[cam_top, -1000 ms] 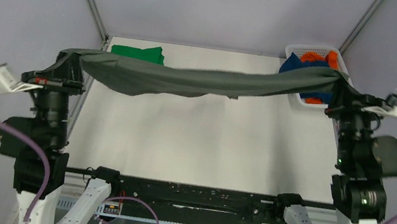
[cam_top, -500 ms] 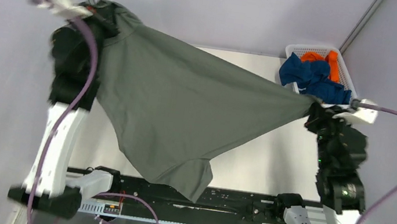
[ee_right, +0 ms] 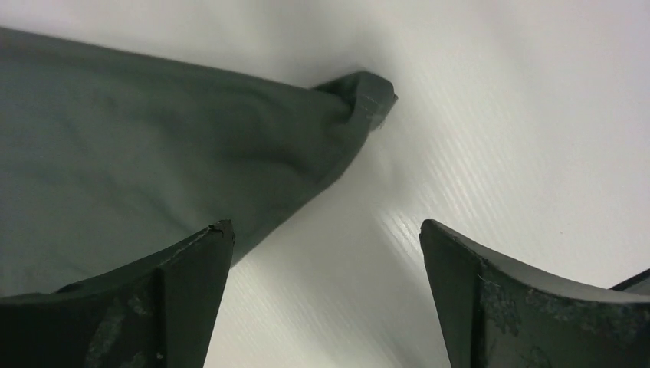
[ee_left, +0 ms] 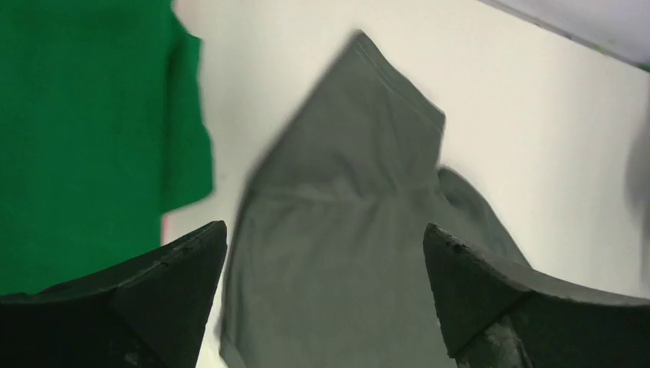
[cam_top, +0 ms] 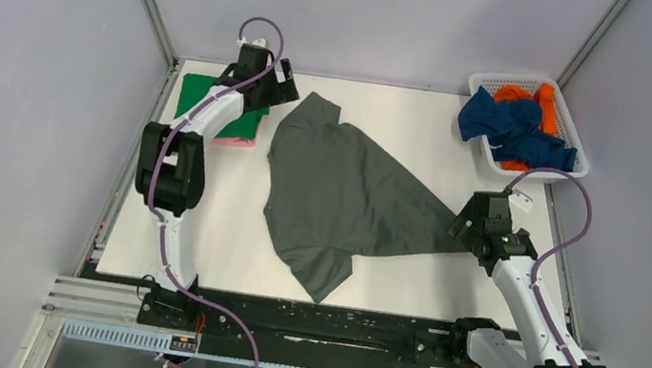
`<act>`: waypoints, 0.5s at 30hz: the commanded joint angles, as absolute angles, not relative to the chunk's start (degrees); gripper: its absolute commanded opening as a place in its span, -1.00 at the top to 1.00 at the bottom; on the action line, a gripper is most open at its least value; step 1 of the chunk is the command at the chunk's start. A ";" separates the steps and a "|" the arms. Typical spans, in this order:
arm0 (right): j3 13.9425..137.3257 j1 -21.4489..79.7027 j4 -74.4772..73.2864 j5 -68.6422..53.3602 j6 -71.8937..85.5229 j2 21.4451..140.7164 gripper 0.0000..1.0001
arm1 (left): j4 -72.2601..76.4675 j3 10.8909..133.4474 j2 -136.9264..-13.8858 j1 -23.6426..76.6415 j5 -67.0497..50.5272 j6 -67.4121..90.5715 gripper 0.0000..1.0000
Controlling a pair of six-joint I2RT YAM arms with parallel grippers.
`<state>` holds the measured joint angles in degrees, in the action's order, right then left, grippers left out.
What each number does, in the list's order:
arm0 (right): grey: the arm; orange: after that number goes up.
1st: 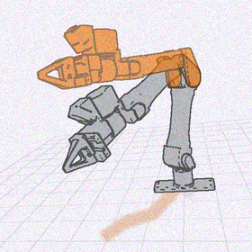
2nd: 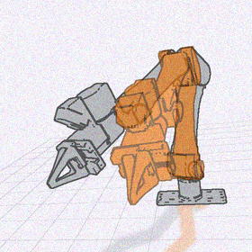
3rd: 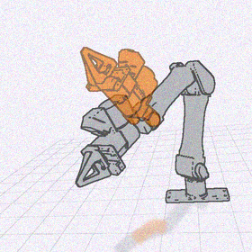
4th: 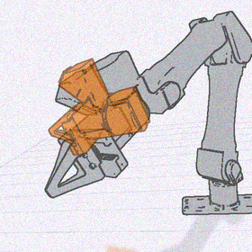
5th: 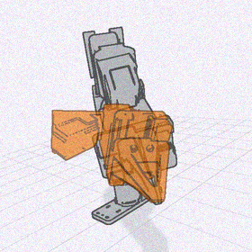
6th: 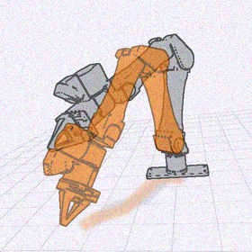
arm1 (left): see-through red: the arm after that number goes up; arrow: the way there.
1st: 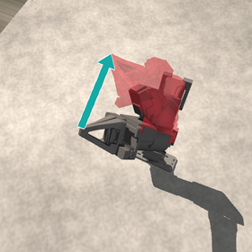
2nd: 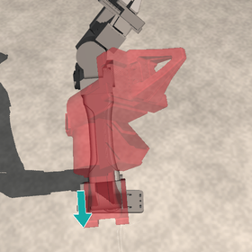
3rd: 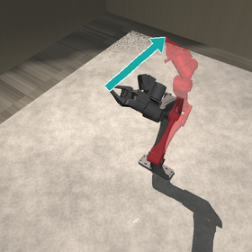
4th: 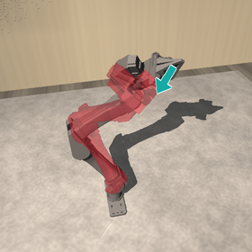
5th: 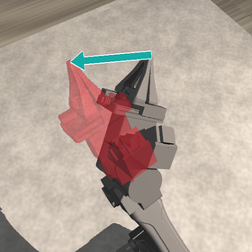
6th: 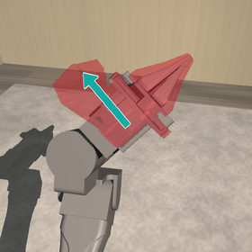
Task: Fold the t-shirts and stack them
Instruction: Flatten out the tshirt
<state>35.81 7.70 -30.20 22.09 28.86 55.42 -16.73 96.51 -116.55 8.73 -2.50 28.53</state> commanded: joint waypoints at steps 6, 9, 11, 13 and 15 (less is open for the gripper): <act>37.09 6.95 -25.01 20.53 30.18 50.40 -0.99 | -13.59 76.26 -88.90 19.37 -7.57 28.92 -0.98; 35.39 6.95 -19.90 11.88 27.09 51.33 -0.99 | -17.22 67.62 -83.95 25.32 -9.14 28.98 -0.98; 35.29 6.95 -17.28 6.61 26.17 53.81 -0.99 | -19.01 62.77 -82.80 28.41 -12.47 30.95 -0.98; 35.58 6.94 -14.25 1.02 26.25 57.59 -0.99 | -18.58 58.57 -82.92 30.38 -15.73 32.95 -0.98; 36.51 7.03 -11.57 -5.31 26.18 62.48 -0.99 | -17.88 56.19 -84.66 31.09 -16.68 34.60 -0.98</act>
